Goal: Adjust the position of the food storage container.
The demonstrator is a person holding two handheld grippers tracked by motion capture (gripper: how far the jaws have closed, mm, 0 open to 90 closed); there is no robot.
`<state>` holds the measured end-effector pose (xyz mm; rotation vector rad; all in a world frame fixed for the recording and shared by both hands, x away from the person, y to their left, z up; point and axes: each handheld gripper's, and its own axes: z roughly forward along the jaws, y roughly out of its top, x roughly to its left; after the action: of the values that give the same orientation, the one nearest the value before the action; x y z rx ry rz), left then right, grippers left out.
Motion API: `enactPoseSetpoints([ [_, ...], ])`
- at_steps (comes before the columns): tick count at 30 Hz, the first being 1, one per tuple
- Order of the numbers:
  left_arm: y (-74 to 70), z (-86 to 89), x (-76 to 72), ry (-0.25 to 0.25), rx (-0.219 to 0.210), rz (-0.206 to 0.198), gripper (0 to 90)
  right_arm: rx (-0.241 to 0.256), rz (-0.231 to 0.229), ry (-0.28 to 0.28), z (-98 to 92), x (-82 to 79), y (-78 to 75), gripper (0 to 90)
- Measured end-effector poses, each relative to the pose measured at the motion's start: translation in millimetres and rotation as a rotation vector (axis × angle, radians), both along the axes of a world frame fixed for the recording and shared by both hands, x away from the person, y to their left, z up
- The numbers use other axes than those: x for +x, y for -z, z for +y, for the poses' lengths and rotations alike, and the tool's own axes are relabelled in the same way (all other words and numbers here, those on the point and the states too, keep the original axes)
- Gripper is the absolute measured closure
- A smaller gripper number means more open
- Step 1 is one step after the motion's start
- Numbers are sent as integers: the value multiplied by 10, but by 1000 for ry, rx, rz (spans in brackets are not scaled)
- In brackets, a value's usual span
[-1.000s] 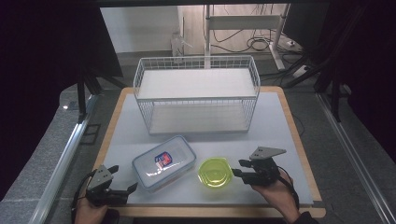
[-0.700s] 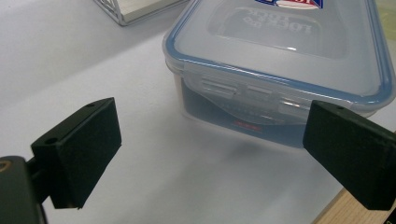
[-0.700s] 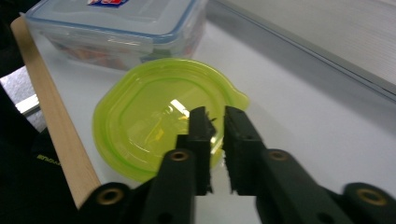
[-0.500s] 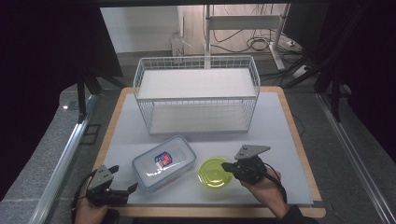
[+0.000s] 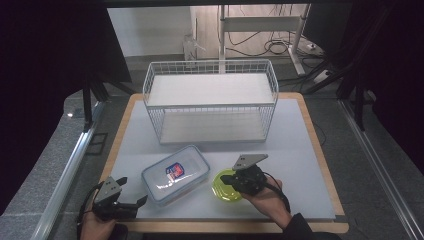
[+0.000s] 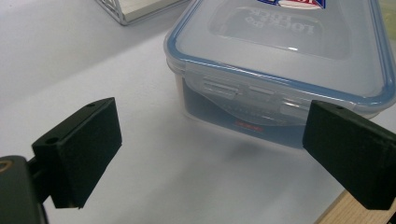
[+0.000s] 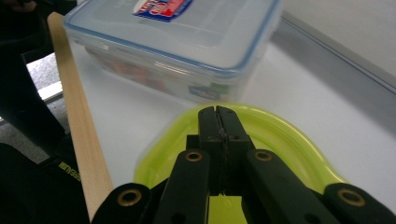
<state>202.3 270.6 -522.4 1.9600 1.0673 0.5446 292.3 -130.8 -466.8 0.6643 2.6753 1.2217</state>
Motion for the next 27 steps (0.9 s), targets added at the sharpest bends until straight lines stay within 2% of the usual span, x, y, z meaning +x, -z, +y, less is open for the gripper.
enactPoseSetpoints([
  [3, 0, -1, 0, 1, -1, 0, 47, -3, 3, -18, 72, -4, 13, 900],
  [8, -1, -1, -2, 3, -2, 0, 47, -5, 7, -82, 261, -73, 48, 900],
  [13, 1, -5, -2, 6, -1, 0, 47, -24, 13, -119, 347, -141, 93, 900],
  [17, 1, -7, -1, 7, 0, 0, 47, -41, 14, -119, 359, -145, 125, 900],
  [18, 1, -8, -1, 7, 0, 1, 47, -28, 30, -118, 349, -126, 140, 900],
  [27, 3, -10, 0, 9, 0, 1, 47, -18, 33, -98, 297, -82, 131, 900],
])
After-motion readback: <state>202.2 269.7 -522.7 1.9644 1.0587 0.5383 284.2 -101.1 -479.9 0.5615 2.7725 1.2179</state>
